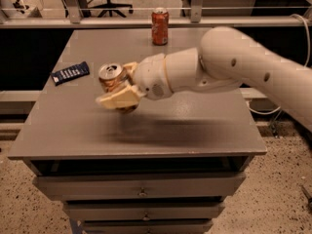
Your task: Knock orange can over
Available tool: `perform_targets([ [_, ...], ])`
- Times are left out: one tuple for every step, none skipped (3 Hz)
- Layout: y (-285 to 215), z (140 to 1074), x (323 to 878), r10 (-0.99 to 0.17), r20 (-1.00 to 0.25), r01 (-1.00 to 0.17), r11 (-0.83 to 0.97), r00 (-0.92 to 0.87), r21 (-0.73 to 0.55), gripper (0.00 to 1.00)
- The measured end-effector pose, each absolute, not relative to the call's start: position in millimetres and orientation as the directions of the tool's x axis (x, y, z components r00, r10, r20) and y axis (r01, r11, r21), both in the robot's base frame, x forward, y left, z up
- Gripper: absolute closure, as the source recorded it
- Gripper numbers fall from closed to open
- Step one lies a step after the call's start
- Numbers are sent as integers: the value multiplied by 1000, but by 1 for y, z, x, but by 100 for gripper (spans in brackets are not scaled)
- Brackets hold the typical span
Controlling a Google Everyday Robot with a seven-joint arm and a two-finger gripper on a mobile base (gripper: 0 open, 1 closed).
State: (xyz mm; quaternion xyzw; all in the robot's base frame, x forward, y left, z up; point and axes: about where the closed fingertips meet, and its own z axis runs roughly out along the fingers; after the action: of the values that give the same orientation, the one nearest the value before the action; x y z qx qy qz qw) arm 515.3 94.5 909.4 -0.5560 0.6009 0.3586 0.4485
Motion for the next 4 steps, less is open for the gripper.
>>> perform_targets([
  [64,927,547,-480,-874,-981,124,73,-150,100],
  [46,917,565,-633,-765,-970,89,121,-226,100],
  [38,893,570,-777,-605,-958,9,173,-285,100],
  [35,870,572,-857,-478,-953,-45,191,-301,82],
])
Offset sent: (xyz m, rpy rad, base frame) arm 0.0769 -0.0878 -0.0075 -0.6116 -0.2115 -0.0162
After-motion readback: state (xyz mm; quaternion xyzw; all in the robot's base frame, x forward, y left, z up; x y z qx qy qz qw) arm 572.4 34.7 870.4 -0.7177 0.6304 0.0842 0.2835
